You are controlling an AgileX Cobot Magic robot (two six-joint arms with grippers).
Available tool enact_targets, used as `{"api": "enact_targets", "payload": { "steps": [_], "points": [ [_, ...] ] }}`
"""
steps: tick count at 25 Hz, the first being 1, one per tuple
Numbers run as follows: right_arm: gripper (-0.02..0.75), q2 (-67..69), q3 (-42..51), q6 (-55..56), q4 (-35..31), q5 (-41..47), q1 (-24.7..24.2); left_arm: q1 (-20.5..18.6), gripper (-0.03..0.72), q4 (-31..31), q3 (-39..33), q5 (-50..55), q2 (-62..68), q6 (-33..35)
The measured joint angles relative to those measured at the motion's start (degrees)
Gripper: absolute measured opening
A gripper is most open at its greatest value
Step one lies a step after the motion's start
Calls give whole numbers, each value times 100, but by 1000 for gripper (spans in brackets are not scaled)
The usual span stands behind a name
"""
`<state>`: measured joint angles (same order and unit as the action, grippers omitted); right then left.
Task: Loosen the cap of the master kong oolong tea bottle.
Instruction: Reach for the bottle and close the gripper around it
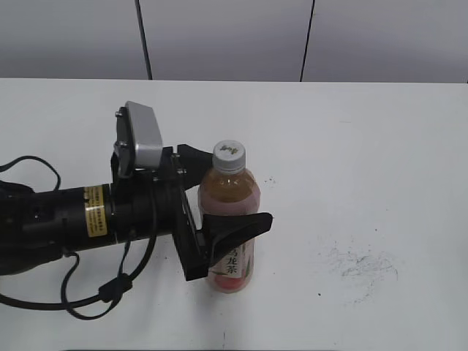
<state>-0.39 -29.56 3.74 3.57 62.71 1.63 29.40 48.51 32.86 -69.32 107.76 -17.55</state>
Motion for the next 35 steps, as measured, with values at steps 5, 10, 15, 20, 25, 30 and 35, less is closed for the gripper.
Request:
{"api": "enact_targets", "payload": {
  "steps": [5,10,15,20,25,30,35],
  "points": [
    [410,0,0,0,0,0,0,20,591,-36,295,4,326,0],
    [410,0,0,0,0,0,0,20,547,5,326,4,326,0],
    [410,0,0,0,0,0,0,31,454,122,331,-6,326,0],
    [410,0,0,0,0,0,0,31,449,171,331,-7,326,0],
    [410,0,0,0,0,0,0,31,448,183,331,-18,326,0],
    [410,0,0,0,0,0,0,31,448,196,331,-18,326,0],
    [410,0,0,0,0,0,0,31,448,202,332,-18,326,0]
  ]
}}
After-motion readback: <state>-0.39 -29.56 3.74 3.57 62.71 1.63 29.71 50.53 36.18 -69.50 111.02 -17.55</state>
